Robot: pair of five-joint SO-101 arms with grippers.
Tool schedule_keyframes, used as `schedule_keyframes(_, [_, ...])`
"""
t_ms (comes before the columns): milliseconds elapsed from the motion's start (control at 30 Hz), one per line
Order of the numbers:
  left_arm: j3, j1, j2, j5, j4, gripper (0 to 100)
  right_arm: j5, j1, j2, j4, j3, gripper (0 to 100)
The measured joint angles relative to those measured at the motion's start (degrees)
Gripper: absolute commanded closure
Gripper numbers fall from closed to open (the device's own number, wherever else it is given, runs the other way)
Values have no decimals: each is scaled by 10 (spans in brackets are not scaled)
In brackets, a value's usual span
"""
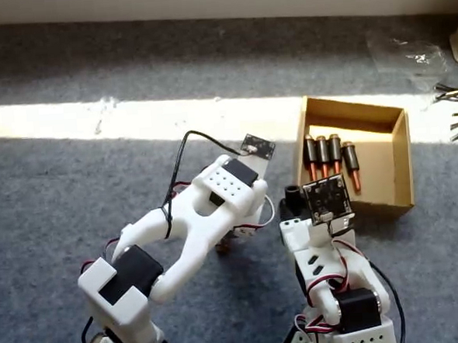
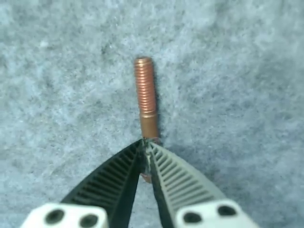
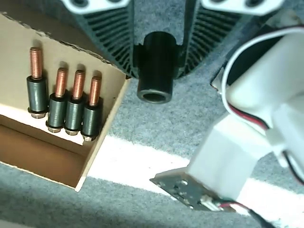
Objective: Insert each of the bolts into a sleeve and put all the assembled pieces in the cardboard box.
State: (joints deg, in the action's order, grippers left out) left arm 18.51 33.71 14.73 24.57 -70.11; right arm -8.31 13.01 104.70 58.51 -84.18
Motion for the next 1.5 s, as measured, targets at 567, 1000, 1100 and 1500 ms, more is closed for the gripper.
schedule_keyframes(567, [-4,-3,11,-3,4,949,0,0,0,0,0,995])
schedule_keyframes(1000, [-7,-4,15,-151,-31,995,0,0,0,0,0,995])
schedule_keyframes(1100, [-8,-10,16,-207,-47,995,0,0,0,0,0,995])
schedule_keyframes(1500, [-118,-148,17,-451,-198,995,0,0,0,0,0,995])
